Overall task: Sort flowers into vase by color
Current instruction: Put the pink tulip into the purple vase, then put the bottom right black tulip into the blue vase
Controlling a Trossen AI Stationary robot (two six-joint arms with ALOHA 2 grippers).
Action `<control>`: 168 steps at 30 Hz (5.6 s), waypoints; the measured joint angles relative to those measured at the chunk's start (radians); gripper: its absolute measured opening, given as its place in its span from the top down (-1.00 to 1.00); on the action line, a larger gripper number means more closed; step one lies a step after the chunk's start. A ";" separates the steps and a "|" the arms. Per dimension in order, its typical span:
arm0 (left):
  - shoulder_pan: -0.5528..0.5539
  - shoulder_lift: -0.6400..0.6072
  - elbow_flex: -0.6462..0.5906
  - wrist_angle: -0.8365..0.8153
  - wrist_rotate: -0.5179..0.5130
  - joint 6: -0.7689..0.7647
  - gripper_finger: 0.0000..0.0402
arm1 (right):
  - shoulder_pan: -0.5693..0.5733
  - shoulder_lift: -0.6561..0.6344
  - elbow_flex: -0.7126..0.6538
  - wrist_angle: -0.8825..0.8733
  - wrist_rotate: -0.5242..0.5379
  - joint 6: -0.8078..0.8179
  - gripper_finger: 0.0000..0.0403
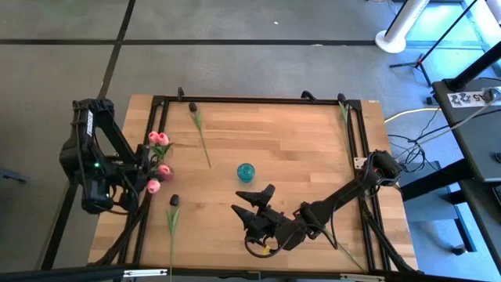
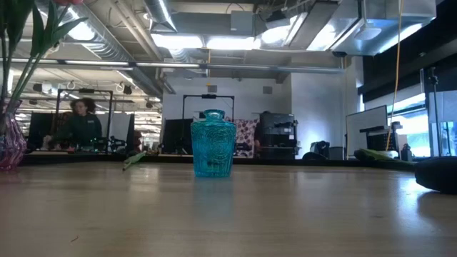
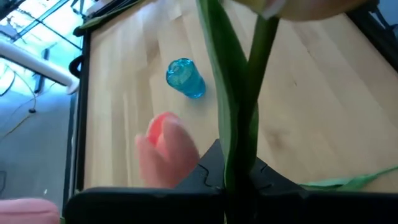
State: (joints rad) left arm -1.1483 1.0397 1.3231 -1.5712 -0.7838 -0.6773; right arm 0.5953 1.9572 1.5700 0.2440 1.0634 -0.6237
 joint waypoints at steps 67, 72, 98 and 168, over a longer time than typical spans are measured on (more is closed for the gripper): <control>-0.045 -0.284 -0.355 0.000 0.076 -0.551 0.70 | 0.006 0.000 0.000 -0.015 -0.009 0.175 -0.20; -0.041 -0.284 -0.303 0.001 0.081 -0.515 0.53 | 0.006 0.000 0.000 -0.013 -0.009 0.208 -0.20; 0.090 -0.357 -0.290 0.000 0.349 -0.409 0.42 | 0.006 0.000 0.000 -0.032 -0.007 0.227 -0.20; 0.024 -0.392 0.178 0.396 -0.068 0.395 0.82 | -0.079 -0.165 0.055 -0.732 -0.308 0.886 -0.20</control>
State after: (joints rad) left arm -1.1243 0.6477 1.5016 -1.1750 -0.8518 -0.2827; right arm 0.5164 1.7923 1.6254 -0.4880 0.7556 0.2622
